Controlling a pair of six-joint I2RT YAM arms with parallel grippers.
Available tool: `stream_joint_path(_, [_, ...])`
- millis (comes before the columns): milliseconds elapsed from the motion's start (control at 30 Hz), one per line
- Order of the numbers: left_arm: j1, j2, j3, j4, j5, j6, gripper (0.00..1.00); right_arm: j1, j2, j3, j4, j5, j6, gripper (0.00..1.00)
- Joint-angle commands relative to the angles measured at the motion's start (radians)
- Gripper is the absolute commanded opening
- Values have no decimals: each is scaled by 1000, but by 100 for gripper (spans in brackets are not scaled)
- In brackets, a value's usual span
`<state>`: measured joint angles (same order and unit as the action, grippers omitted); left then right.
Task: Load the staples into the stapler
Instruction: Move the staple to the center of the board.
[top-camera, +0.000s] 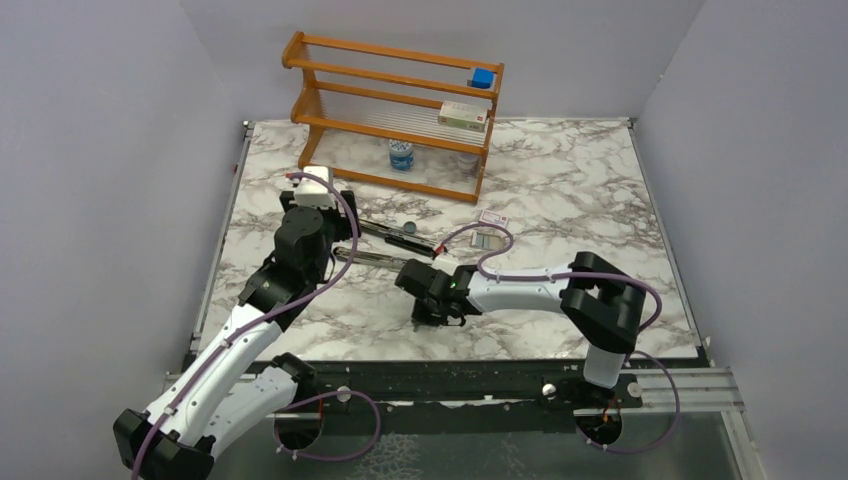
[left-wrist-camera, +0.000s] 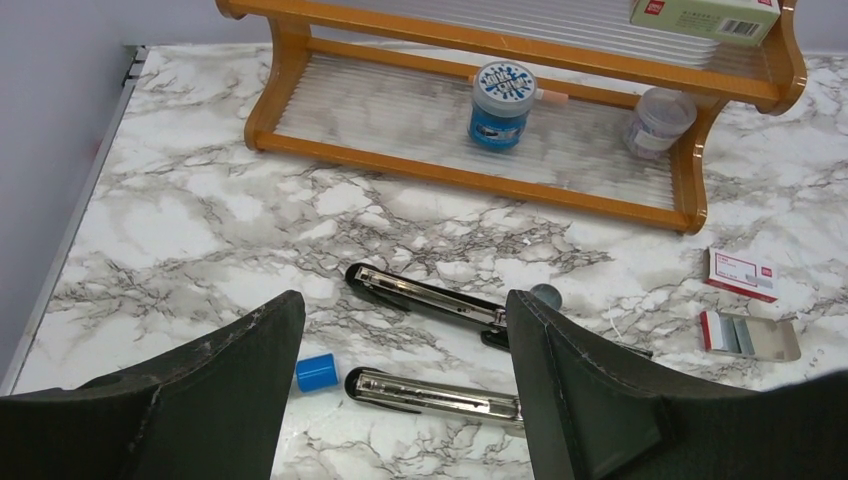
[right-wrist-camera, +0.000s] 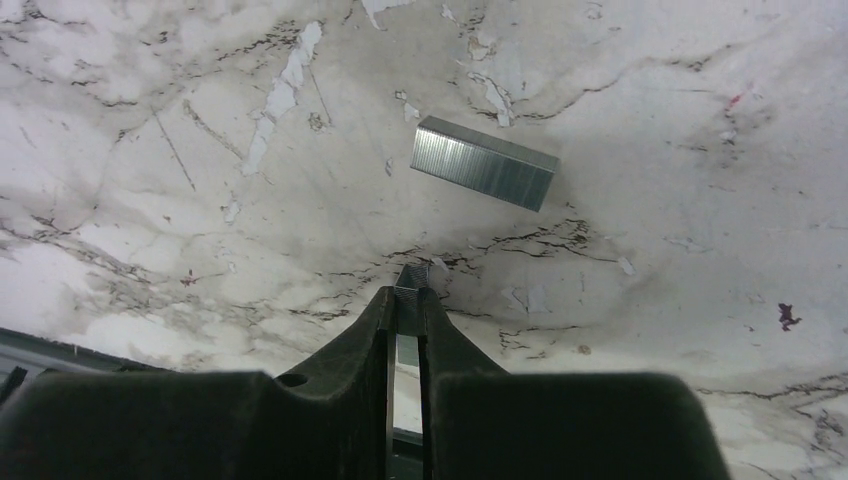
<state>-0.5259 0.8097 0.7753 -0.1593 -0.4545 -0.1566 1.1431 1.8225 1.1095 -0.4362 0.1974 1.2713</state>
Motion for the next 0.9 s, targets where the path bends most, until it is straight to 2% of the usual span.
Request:
stream_joint_path(0, [-5, 10, 5, 21, -9, 6, 77, -12, -8, -62, 101, -12, -35, 12])
stream_joint_path(167, [-5, 20, 10, 22, -10, 5, 77, -32, -28, -122, 193, -33, -51, 11])
stream_joint_path(367, [-5, 38, 19, 23, -3, 0, 77, -87, -53, -299, 533, -112, -85, 11])
stream_joint_path(667, [-5, 64, 23, 23, 11, -14, 77, -146, -1, -450, 849, -158, -176, 12])
stream_joint_path(767, [-5, 66, 25, 20, 13, -17, 77, -174, 11, -498, 917, -191, -174, 12])
stream_joint_path(867, [-5, 72, 29, 19, 15, -23, 77, -185, 16, -500, 904, -190, -190, 15])
